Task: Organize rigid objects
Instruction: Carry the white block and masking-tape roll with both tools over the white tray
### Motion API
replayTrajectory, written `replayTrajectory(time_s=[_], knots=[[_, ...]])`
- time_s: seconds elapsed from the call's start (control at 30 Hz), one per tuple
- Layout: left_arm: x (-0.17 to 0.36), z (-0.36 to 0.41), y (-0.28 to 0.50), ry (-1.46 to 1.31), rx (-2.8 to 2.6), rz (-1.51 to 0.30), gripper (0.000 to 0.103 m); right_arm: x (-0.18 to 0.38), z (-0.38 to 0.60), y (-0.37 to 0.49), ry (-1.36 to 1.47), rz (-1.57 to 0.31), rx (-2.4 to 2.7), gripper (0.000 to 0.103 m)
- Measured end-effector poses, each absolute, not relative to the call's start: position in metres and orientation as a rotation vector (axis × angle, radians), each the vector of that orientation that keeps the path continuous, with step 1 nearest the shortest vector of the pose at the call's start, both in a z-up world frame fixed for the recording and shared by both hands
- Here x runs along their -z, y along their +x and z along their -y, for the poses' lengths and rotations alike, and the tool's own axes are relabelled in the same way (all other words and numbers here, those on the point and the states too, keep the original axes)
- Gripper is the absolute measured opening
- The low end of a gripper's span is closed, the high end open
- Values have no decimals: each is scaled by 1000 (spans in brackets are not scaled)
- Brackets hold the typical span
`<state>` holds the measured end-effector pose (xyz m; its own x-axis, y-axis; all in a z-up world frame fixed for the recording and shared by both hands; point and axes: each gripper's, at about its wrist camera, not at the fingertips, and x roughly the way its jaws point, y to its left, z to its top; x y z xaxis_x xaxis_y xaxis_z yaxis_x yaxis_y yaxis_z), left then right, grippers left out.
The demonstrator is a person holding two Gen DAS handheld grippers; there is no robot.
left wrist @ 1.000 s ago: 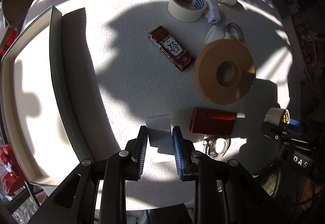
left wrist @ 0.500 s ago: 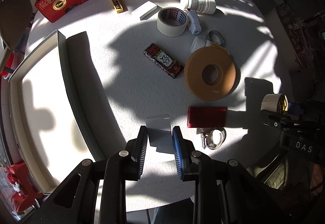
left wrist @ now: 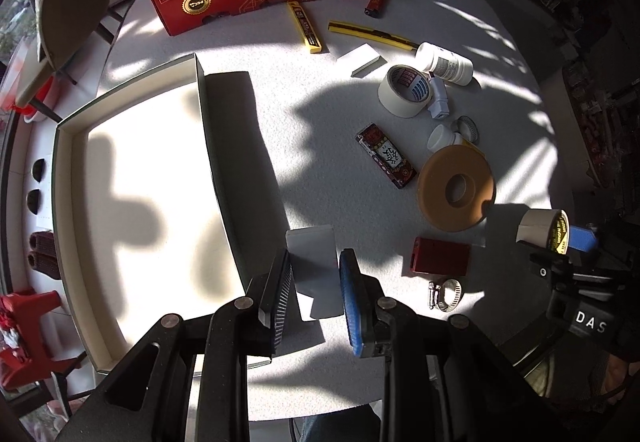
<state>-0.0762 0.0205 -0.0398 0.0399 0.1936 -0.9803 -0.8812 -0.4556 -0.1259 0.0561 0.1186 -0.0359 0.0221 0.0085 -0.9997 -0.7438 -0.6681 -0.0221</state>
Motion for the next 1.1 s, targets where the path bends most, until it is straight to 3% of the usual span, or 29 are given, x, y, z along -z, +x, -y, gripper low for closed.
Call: replayTrajectory(time_s=[1.1], knots=[[33, 90, -203, -1697, -2040, -466, 27, 19, -21, -146, -1939, -440, -2147, 50]])
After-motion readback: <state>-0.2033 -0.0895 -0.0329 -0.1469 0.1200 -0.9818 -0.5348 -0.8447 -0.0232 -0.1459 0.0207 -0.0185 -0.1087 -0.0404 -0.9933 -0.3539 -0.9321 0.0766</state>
